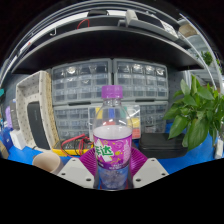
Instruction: Pour water
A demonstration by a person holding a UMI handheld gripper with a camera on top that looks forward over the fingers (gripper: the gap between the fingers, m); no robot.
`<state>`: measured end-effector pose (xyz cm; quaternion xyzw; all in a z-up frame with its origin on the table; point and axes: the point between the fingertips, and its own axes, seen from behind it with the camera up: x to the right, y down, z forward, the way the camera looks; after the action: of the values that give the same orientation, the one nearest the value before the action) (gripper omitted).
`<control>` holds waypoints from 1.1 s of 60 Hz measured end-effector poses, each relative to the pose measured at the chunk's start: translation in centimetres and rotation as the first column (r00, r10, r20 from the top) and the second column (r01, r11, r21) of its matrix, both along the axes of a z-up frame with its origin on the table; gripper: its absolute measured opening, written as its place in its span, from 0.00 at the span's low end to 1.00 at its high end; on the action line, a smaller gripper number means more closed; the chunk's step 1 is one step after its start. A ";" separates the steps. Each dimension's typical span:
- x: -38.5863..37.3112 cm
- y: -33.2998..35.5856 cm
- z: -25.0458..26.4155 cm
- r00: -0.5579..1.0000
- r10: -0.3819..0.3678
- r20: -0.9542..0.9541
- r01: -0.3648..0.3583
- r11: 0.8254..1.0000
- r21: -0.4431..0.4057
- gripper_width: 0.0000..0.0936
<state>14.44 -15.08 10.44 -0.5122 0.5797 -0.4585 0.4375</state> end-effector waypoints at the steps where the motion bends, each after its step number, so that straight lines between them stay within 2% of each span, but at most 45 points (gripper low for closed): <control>1: -0.4 0.0 0.0 1.000 0.000 0.005 0.000 1.000 0.003 0.42; 5: -0.8 0.1 0.1 1.000 0.001 0.017 -0.002 1.000 0.005 0.44; 13: -0.7 0.0 0.1 1.000 0.000 0.006 0.000 1.000 -0.001 0.55; 16: -0.8 -0.1 -0.5 1.000 -0.011 -0.023 0.011 1.000 0.020 0.67; 19: -1.3 -0.2 -1.1 0.998 -0.026 -0.056 0.028 0.999 0.039 0.74; 29: -6.0 1.4 -1.4 0.994 -0.027 -0.103 0.030 0.999 0.034 0.73; 41: -16.0 5.4 -1.3 0.955 -0.003 -0.297 0.005 1.000 0.007 0.73; 50: -21.4 8.4 3.1 0.930 0.005 -0.368 -0.010 1.000 -0.012 0.73; 66: -25.8 13.0 12.0 0.957 0.008 -0.291 -0.007 1.000 0.003 0.74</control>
<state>-11.40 -2.08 22.43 -0.5759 0.6362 -0.3759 0.3497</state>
